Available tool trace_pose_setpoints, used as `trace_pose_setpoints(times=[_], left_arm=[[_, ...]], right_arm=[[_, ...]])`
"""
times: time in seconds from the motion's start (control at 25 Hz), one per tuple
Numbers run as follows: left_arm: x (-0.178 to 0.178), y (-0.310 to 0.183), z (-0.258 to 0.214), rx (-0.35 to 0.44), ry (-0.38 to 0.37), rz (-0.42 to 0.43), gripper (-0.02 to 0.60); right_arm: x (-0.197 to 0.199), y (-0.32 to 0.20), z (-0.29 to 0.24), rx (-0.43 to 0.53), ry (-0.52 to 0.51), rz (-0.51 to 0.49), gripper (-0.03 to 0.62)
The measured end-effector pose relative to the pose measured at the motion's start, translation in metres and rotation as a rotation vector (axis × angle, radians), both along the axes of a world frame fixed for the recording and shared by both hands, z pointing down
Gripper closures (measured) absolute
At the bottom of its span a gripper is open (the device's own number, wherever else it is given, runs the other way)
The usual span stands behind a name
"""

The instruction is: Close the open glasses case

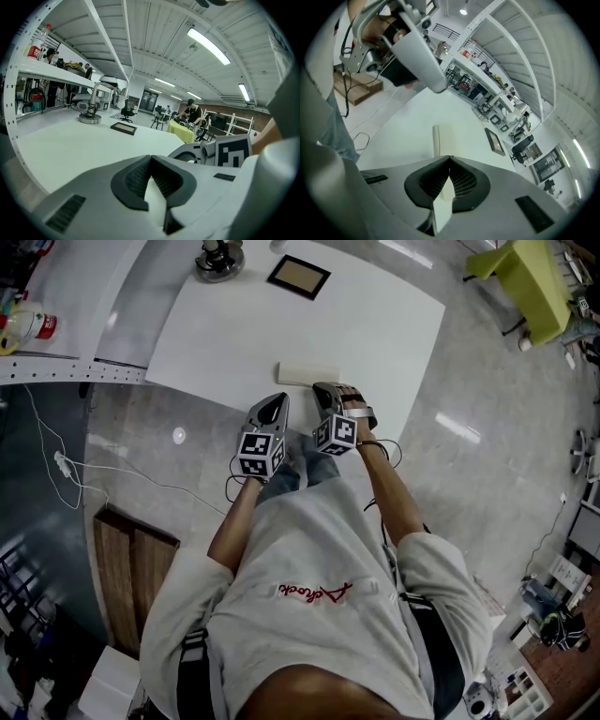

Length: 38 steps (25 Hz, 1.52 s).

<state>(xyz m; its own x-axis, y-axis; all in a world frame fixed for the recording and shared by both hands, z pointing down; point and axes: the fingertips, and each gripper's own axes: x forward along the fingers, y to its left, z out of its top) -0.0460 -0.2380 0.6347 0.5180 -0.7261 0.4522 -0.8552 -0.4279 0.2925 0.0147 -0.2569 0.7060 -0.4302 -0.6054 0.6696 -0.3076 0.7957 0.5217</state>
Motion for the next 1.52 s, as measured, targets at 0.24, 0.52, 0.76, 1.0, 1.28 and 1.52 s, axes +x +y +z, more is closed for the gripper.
trace_pose_setpoints(times=[0.24, 0.52, 0.76, 1.0, 1.28, 1.52], left_arm=[[-0.002, -0.003, -0.01, 0.027, 0.003, 0.005, 0.551], [-0.002, -0.004, -0.026, 0.069, 0.012, 0.02, 0.551], [-0.005, 0.0, -0.042, 0.108, 0.019, 0.038, 0.551], [-0.009, 0.017, -0.063, 0.157, 0.031, 0.059, 0.551], [-0.015, 0.047, -0.075, 0.213, 0.026, 0.102, 0.551], [-0.015, 0.075, -0.075, 0.213, 0.034, 0.098, 0.551]], right_arm=[[-0.002, -0.012, -0.04, -0.063, -0.327, 0.232, 0.579], [0.006, -0.022, -0.087, -0.164, -0.784, 0.475, 0.58], [0.008, -0.012, -0.115, -0.137, -0.942, 0.502, 0.58], [0.006, 0.017, -0.138, -0.107, -0.984, 0.509, 0.58], [0.004, 0.062, -0.161, -0.012, -1.007, 0.507, 0.58], [0.01, 0.1, -0.159, -0.001, -0.998, 0.516, 0.58]])
